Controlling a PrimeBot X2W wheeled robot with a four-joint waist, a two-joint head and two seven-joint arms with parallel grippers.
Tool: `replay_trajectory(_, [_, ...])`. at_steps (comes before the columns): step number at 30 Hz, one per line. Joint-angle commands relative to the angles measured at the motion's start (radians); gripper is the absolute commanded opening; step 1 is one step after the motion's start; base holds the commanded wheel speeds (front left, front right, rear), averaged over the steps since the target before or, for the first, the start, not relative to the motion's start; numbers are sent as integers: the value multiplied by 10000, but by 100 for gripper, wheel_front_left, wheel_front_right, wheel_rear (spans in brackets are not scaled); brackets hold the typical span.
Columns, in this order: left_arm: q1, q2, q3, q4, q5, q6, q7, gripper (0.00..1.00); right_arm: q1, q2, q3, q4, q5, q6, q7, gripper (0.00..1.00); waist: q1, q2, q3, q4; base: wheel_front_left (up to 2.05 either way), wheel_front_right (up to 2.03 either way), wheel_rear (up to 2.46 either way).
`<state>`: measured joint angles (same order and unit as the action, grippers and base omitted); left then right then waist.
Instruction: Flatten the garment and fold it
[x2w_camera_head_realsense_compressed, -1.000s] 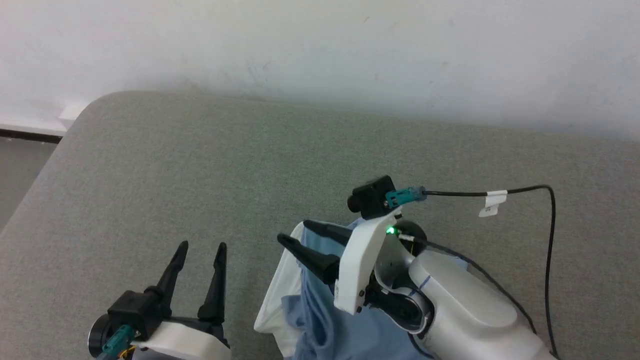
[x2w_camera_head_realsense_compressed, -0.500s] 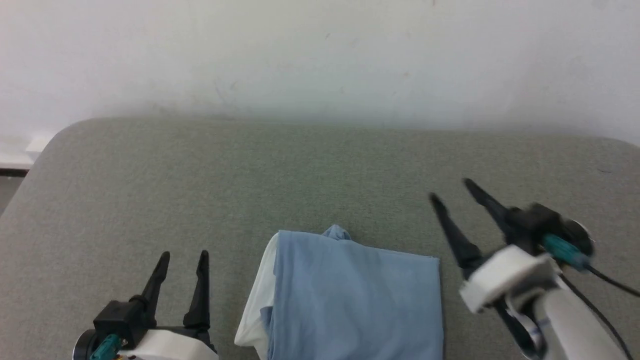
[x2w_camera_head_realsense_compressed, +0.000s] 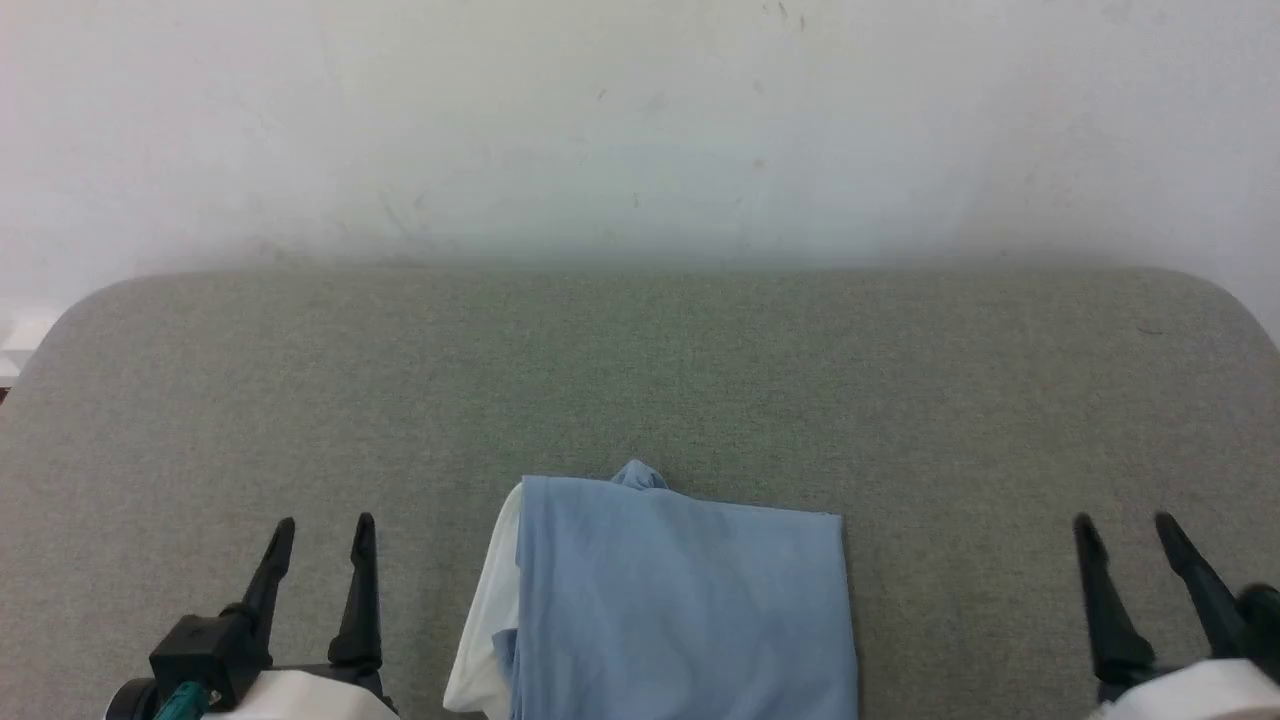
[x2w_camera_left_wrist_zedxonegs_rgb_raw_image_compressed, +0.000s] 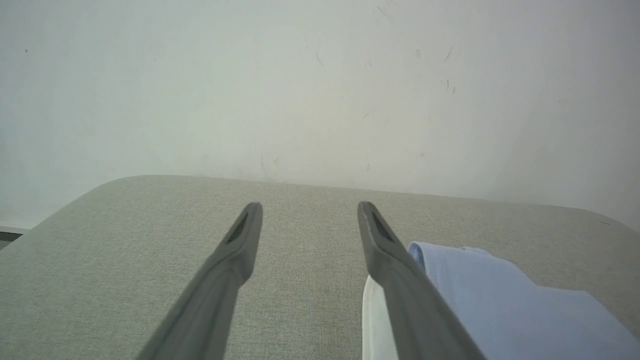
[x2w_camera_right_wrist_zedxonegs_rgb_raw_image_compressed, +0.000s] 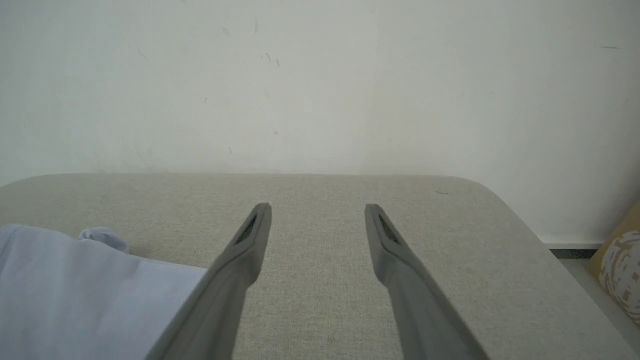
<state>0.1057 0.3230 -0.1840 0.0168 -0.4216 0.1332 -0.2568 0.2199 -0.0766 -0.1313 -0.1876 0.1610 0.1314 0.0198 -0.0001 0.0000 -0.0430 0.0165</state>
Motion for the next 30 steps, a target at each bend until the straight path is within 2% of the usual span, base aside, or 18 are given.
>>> replay_trajectory(1, [98, 73, 42, 20, 57, -5, -47, 100, 84, 45, -80, -44, 103, -7, 33, 100, 1, 0, 30, -21, 0, 0, 0])
replay_trajectory(5, [128, 76, 96, 62, 27, -11, -47, 100, 272, 198, -1012, 689, 1367, -7, 1032, 100, 1, 0, 127, -149, 0, 0, 0])
replay_trajectory(9, [88, 29, 108, 125, -14, -56, -48, 100, -187, 223, -1596, 2118, 2888, -7, 2901, 100, 1, 0, 200, -166, 0, 0, 0])
replay_trajectory(12, [16, -32, 69, 183, 1, -96, -48, 100, -609, 164, -1509, 3080, 3732, -7, 4566, 100, 1, 0, 229, -84, 0, 0, 0])
replay_trajectory(17, [-136, -135, -12, 250, 35, -185, -48, 100, -1478, 251, -1011, 4380, 6035, -7, 6575, 100, 1, 0, 335, 114, 0, 0, 0])
replay_trajectory(20, [-253, -182, -49, 306, 43, -253, -48, 100, -2116, 258, -197, 5213, 7599, -7, 6783, 100, 1, 0, 421, 227, 0, 0, 0])
replay_trajectory(27, [-424, -304, -127, 418, 77, -369, -49, 100, -3392, 262, 1888, 7116, 9518, -7, 6502, 100, 1, 0, 503, 446, 0, 0, 0])
replay_trajectory(28, [-436, -314, -132, 436, 82, -382, -49, 100, -3532, 262, 2110, 7350, 9552, -7, 6440, 93, 1, 0, 492, 467, 0, 0, 0])
replay_trajectory(29, [-442, -322, -134, 451, 87, -391, -49, 100, -3661, 262, 2282, 7540, 9574, -7, 6352, 30, 1, 0, 483, 483, 0, 0, 0])
replay_trajectory(30, [-442, -331, -130, 466, 89, -398, -49, 100, -3778, 262, 2408, 7695, 9620, -7, 6265, 0, 1, 0, 466, 493, 0, 0, 0])
